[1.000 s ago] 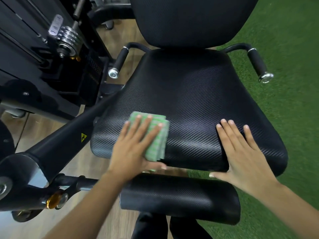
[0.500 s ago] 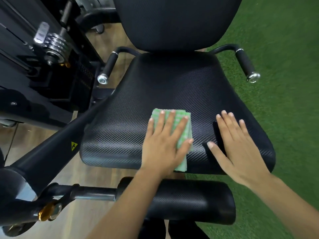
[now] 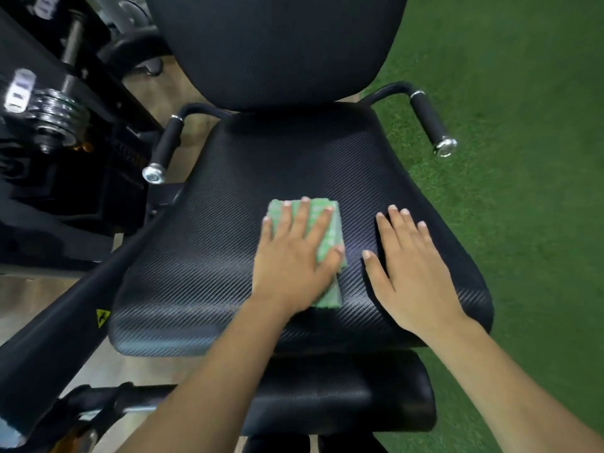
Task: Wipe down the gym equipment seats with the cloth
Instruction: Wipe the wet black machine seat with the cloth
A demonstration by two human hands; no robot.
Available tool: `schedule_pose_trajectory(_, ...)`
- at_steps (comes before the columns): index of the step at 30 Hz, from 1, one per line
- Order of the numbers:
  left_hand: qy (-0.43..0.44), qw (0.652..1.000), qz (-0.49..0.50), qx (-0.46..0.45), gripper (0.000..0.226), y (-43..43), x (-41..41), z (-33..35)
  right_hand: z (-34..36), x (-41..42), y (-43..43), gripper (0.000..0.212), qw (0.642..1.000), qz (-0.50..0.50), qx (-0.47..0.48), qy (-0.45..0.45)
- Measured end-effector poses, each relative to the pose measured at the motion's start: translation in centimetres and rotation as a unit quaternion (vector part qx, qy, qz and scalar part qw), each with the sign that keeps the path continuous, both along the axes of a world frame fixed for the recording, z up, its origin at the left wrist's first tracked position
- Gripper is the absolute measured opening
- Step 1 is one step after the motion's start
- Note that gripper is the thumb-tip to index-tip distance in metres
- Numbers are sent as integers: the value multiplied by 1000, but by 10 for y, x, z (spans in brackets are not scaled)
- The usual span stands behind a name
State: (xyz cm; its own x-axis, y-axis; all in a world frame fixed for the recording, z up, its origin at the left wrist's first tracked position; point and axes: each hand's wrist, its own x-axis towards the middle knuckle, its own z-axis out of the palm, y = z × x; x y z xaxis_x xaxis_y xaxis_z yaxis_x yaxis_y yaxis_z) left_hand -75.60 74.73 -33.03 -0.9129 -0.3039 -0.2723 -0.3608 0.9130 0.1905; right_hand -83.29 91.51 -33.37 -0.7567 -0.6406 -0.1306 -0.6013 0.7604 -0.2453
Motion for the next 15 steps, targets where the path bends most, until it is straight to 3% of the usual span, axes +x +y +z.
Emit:
schedule_pose_trajectory(4, 42, 994, -82, 61, 65, -24, 14, -2, 0, -13, 4, 70, 999, -37, 9, -1)
schedule_pose_trajectory(10, -26, 999, 39, 9, 84, -34, -58, -20, -4, -28, 5, 73, 997, -71, 14, -6)
schedule_pose_trajectory(15, 6, 987, -155, 52, 73, -14, -70, -19, -9, -28, 4, 70, 997, -77, 11, -16)
